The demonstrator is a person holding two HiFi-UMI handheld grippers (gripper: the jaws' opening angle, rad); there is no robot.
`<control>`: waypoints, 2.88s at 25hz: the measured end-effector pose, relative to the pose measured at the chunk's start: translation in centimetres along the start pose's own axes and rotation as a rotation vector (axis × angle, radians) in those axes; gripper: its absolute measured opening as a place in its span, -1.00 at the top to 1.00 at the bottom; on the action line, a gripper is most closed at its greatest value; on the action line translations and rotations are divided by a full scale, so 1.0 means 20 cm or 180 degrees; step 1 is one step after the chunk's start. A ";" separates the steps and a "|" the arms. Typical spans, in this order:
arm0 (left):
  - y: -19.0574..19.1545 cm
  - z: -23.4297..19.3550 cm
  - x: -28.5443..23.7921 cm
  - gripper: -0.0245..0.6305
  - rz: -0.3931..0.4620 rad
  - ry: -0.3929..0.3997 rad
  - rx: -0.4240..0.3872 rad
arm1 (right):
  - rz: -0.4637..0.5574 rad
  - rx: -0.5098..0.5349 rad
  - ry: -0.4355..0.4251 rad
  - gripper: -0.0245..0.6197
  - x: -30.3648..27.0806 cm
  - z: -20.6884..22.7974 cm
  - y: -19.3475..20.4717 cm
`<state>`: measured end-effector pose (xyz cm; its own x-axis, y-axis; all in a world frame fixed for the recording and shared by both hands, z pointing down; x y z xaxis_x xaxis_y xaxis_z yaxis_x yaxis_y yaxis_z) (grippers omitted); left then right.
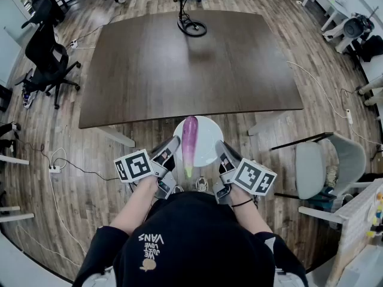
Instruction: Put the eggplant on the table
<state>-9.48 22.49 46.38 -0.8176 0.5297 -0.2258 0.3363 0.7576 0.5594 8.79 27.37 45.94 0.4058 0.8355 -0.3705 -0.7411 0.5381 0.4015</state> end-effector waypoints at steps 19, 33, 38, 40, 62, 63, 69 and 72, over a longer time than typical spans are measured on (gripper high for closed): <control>0.01 0.00 0.00 0.85 -0.0016 0.0001 0.0012 | -0.0005 -0.0127 -0.0059 0.80 0.01 0.02 0.01; 0.02 0.00 -0.07 0.85 0.0020 -0.0049 0.0032 | -0.0096 -0.0131 -0.0087 0.80 -0.03 0.07 -0.06; 0.05 0.00 -0.13 0.85 0.0082 -0.0108 0.0087 | -0.0188 -0.0123 -0.0111 0.81 -0.04 0.12 -0.12; 0.06 0.00 -0.16 0.85 0.0118 -0.0144 0.0120 | -0.0243 -0.0112 -0.0121 0.81 -0.05 0.14 -0.15; -0.13 -0.24 -0.24 0.85 0.0491 -0.0413 0.0313 | -0.0680 0.0068 -0.0253 0.81 -0.47 0.12 -0.27; -0.17 -0.27 -0.24 0.85 0.0490 -0.0409 0.0308 | -0.0680 0.0071 -0.0247 0.81 -0.51 0.10 -0.28; -0.43 -0.41 -0.26 0.85 0.0478 -0.0358 0.0270 | -0.0618 0.0091 -0.0238 0.81 -0.77 -0.03 -0.32; -0.57 -0.48 -0.26 0.85 0.0464 -0.0328 0.0235 | -0.0581 0.0096 -0.0246 0.81 -0.90 -0.10 -0.34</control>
<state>-13.52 7.33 48.85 -0.7068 0.6692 -0.2293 0.4842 0.6940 0.5329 5.43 8.42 48.24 0.5726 0.7292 -0.3746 -0.6356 0.6835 0.3590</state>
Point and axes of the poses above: the fingertips, and each gripper's own axes: x backward along the fingers, z to its right, y out of its underside, the point moved 4 cm from there along x, backward along the fingers, and after that the axes turned 10 degrees about -x, right-handed, at the moved point
